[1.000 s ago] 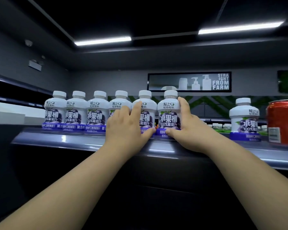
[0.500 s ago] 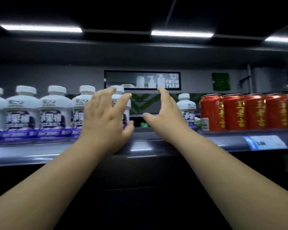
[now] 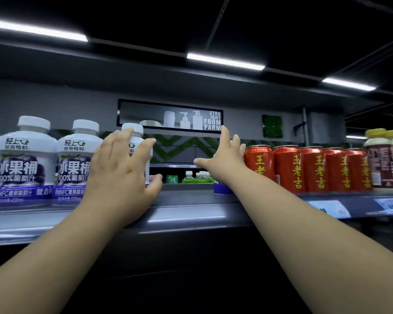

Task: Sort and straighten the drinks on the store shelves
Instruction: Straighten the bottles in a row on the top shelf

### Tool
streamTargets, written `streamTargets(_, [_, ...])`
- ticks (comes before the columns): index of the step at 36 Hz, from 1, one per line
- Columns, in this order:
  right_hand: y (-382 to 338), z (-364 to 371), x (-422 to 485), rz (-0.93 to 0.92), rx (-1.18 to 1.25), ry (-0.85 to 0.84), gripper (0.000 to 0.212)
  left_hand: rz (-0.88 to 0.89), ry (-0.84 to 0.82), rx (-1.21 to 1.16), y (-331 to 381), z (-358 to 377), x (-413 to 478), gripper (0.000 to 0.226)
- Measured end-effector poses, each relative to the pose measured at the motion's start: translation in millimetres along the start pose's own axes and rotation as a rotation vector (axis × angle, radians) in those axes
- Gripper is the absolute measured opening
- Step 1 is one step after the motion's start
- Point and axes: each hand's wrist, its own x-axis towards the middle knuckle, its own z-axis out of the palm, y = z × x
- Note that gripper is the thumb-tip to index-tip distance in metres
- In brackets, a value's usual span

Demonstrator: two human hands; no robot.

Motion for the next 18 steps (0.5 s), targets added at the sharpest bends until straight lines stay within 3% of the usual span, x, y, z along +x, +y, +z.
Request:
streamTargets(5, [1.2, 1.0, 10.4, 0.068, -0.070, -0.040, 0.108, 0.000, 0.009, 0.002, 0.0, 0.6, -0.9, 0.069])
streamTargets(11, [6.1, 7.8, 17.2, 0.054, -0.157, 0.071, 0.094, -0.002, 0.002, 0.006, -0.1, 1.2, -0.9, 0.067])
streamTargets(14, [10.3, 6.7, 16.4, 0.010, -0.095, 0.102, 0.088, -0.007, 0.002, 0.007, -0.4, 0.9, -0.8, 0.067])
streamTargets(18, [12.5, 0.4, 8.2, -0.031, 0.163, 0.055, 0.094, -0.002, -0.004, 0.022, -1.3, 1.8, 0.3, 0.064])
